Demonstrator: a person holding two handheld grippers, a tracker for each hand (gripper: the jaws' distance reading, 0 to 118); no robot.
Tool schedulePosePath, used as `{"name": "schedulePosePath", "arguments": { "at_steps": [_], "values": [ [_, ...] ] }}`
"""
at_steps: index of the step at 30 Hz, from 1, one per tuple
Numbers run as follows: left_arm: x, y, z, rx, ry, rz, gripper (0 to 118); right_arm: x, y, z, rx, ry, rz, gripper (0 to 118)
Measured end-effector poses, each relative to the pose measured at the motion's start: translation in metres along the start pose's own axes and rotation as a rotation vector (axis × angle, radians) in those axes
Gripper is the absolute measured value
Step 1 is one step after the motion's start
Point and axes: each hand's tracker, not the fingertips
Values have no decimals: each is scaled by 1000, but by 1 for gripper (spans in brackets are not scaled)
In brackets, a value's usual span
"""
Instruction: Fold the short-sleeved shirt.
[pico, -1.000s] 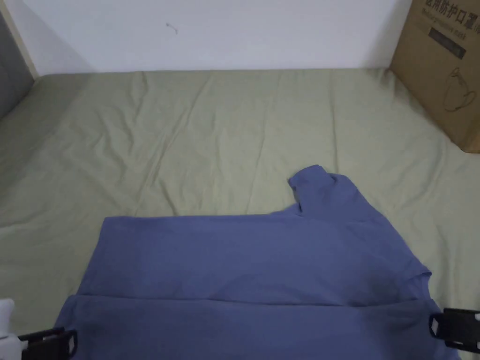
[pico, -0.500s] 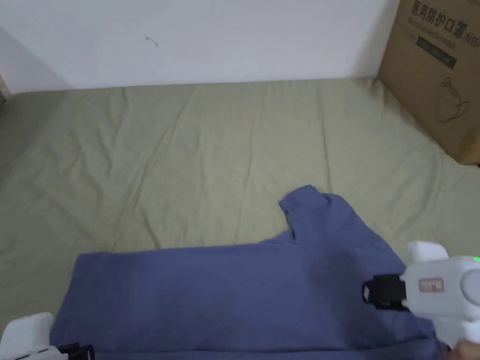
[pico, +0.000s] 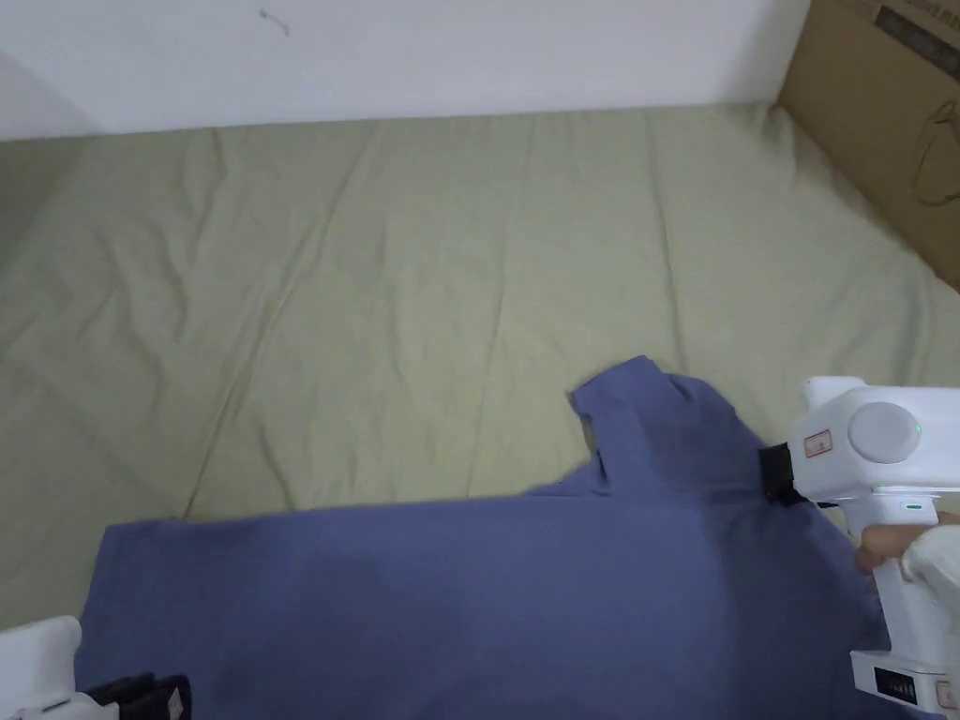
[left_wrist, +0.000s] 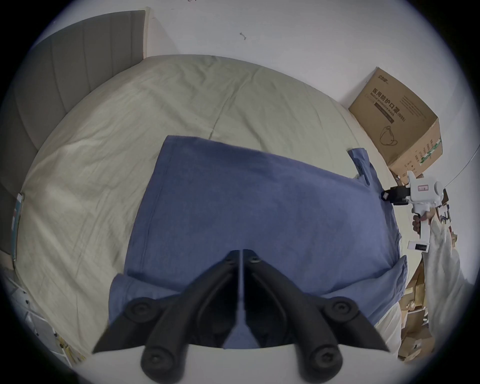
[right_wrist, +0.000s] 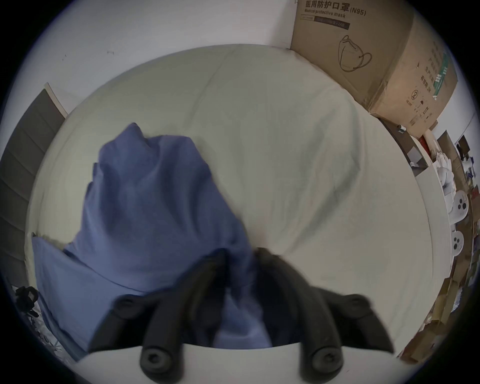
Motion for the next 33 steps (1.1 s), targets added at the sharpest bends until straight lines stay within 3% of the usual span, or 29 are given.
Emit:
{"name": "schedulePosePath", "arguments": {
  "at_steps": [1, 2, 5, 8, 13, 15, 16, 18, 20, 21, 24, 33],
  "values": [
    [-2, 4, -1, 6, -4, 2, 38, 0, -1, 2, 3, 37, -9, 4],
    [-6, 10, -4, 6, 4, 1, 54, 0, 1, 3, -20, 71, -36, 4],
    [-8, 33, -5, 40, 55, -12, 64, 0, 1, 3, -16, 54, -29, 4],
    [-16, 66, -21, 55, 90, -18, 99, 2, 1, 5, -16, 58, -31, 4],
    [-34, 116, -66, 68, 180, 2, 102, 2, 0, 5, -19, 63, -34, 4],
    [-36, 124, -86, -1, 189, 25, 94, 1, 0, 4, -22, 60, -29, 4],
    [-36, 123, -98, -50, 180, 13, 80, 0, 0, 3, -24, 60, -30, 4],
    [-35, 113, -120, -100, 218, -52, 78, 0, 0, 1, -28, 59, -35, 4],
    [-22, 113, -108, -40, 236, -55, 76, 1, 0, 2, -29, 63, -42, 4],
    [-20, 115, -104, -34, 236, -55, 65, 1, 1, 3, -29, 65, -42, 4],
    [-21, 124, -94, -13, 212, -21, 3, 2, 1, 10, -24, 77, -50, 4],
    [-3, 121, -22, 66, 139, -99, 3, 20, -6, 80, 73, 190, -120, 4]
  ]
}}
